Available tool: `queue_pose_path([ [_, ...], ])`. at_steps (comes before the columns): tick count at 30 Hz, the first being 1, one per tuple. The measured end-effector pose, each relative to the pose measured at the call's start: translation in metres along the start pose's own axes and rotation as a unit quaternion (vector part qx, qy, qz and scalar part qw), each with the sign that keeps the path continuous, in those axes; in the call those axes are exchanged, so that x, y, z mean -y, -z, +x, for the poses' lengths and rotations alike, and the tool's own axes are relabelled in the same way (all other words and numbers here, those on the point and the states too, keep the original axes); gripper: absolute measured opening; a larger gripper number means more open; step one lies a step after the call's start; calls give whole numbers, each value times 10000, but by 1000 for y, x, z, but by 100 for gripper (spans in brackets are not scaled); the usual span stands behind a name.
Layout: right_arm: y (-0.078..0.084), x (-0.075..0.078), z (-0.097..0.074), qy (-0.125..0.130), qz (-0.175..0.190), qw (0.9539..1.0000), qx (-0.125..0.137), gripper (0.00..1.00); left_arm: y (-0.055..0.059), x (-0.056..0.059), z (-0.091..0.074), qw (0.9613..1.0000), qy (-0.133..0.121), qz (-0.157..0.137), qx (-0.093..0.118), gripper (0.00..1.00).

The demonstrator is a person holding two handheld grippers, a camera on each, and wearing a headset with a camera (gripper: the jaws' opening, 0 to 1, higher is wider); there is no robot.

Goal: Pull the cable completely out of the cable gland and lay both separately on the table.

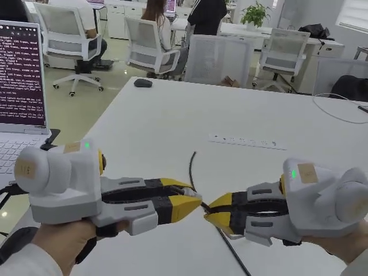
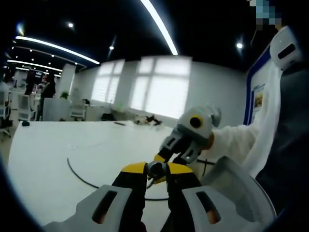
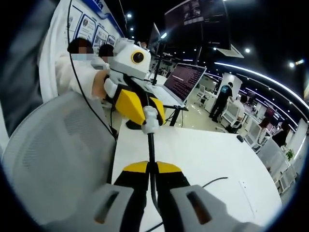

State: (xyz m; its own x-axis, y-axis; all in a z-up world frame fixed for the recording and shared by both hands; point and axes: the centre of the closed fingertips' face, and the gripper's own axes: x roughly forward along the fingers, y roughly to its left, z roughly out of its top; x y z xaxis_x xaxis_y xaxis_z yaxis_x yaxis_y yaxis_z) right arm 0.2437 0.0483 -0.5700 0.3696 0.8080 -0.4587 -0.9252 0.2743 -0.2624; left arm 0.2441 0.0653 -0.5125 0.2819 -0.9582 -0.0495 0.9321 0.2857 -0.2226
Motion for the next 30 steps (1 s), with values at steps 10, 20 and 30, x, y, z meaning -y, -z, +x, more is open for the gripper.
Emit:
queue_pose_path([
  [10, 29, 9, 6, 112, -34, 9985, -534, 4, -9, -14, -8, 9991, -359, 2, 233, 16],
  [20, 73, 1, 25, -102, -69, 9916, -1288, 5, -20, -32, -20, 9952, -783, -148, 570, 16],
  [30, 108, -27, 60, -749, -74, 9815, -1761, 6, -13, -32, -16, 9958, -754, -288, 426, 16],
])
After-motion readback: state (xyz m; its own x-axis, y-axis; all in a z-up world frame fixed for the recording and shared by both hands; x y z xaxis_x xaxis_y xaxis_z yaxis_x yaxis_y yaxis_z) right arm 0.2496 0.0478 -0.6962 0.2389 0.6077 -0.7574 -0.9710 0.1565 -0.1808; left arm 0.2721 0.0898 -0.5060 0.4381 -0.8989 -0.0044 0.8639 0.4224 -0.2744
